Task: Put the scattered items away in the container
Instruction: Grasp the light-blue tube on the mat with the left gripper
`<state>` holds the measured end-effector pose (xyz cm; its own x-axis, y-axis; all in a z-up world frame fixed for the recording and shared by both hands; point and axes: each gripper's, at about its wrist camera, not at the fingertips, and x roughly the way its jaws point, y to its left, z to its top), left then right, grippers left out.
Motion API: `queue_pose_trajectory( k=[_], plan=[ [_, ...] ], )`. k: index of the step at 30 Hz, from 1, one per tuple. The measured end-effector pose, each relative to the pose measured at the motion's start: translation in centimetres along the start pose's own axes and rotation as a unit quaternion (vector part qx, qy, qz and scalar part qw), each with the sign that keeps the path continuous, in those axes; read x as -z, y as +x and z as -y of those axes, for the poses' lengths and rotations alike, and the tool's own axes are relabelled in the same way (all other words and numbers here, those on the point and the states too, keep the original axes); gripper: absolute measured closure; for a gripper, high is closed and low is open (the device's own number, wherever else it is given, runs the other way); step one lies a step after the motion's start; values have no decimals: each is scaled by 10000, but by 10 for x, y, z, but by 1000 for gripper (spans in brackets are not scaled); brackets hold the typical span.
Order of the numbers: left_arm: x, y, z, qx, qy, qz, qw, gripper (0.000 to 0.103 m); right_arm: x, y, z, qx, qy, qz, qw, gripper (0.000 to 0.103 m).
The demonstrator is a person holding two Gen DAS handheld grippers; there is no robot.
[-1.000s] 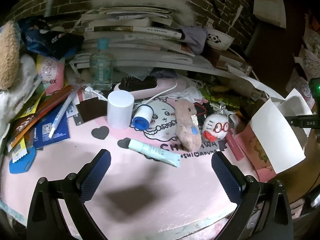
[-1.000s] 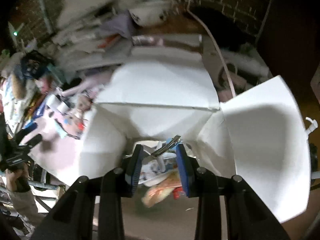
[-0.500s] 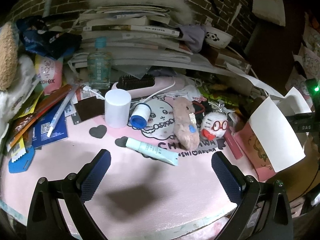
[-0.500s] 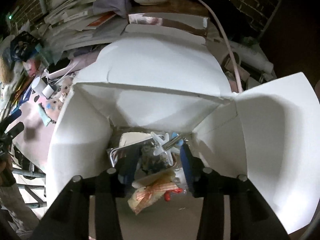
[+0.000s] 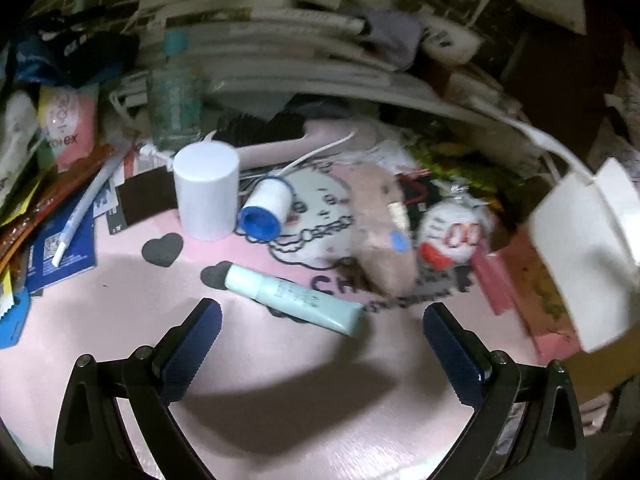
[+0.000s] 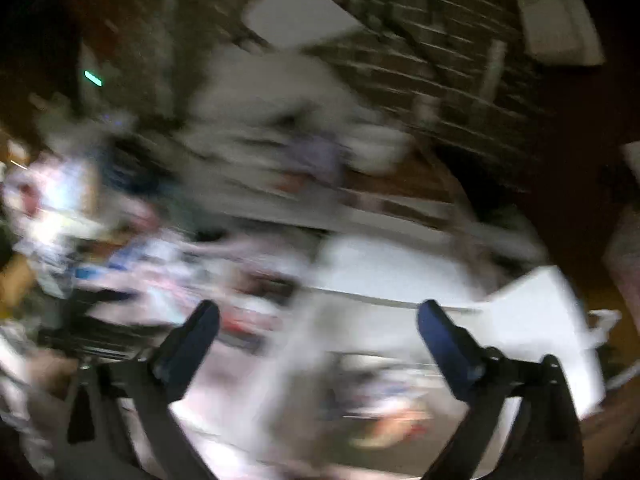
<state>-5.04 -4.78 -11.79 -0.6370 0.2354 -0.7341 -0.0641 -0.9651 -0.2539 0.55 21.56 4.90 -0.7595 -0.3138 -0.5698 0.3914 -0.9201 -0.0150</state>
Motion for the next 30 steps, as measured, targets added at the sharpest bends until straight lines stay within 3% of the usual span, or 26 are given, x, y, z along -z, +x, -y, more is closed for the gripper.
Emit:
queue_pose_trajectory(
  k=[2,4,11,14,16,30],
  plan=[
    [-1,6,0,-104,-22,25,9999,2,8,2,-23,-251,-42,232,9994,1],
    [-3,8,0,-164,-50,86,9998,2,18,13,-48,-179,-161,440,9987,1],
    [-5,16,8,-465,195,168,9986,4,58,41,-97,-368,-178,584,9975,1],
    [-2,15,11,-749,429,190,9961,26,75,48,-107,-610,-136,455,9970,1],
    [0,13,11,-850,567,185,9946,32,85,52,-113,-682,-153,424,9967,1],
    [23,-14,-11,-404,909,-12,9950,37,103,66,-132,-1062,-279,227,9937,1]
  ],
)
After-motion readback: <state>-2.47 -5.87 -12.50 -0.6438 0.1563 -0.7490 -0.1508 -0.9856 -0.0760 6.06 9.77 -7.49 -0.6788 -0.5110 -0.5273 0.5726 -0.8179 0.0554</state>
